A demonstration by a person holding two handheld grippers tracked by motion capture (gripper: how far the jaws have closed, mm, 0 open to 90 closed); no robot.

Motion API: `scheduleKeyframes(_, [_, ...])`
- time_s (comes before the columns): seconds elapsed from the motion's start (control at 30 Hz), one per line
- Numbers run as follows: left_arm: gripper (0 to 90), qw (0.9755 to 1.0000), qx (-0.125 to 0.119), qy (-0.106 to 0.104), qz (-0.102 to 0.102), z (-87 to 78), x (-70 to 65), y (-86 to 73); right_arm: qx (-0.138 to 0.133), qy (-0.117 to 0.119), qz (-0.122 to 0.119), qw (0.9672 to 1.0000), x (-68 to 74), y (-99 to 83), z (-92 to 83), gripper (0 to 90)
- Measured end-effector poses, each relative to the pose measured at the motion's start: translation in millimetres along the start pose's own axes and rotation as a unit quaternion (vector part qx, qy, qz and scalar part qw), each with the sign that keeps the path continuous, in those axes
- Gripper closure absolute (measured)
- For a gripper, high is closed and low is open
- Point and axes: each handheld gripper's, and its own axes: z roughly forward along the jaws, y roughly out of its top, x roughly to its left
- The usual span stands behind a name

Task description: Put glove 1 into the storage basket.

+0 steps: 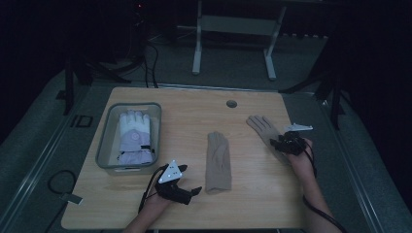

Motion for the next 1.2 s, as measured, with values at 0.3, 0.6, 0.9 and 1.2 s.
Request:
scheduleKeyframes(0.3, [3.6, 1.0, 0.001, -0.003, -0.001, 0.6, -0.7, -0.2, -0.012, 0.001, -0.001, 0.9999, -2.8, -9.0, 11.2, 72.4])
scheduleKeyframes(0.6, [3.6, 1.0, -0.002, -0.002, -0.007, -1.1, 1.3, -0.4, -0.041, -0.021, 0.074, 0.9962, 19.8, -8.6, -10.2, 82.5])
scheduleKeyframes(0.9, [3.6, 1.0, 0.0, 0.001, -0.004, -0.9, 0.7, 0.5, -0.057, -0.071, 0.083, 0.9924, 50.3, -8.9, -59.2, 82.6])
scheduleKeyframes(1.2, [3.6, 1.0, -0.005, -0.002, -0.003, -1.6, 0.5, 1.3, -0.065, -0.071, 0.096, 0.9906, 73.9, -35.5, -82.0, 82.5])
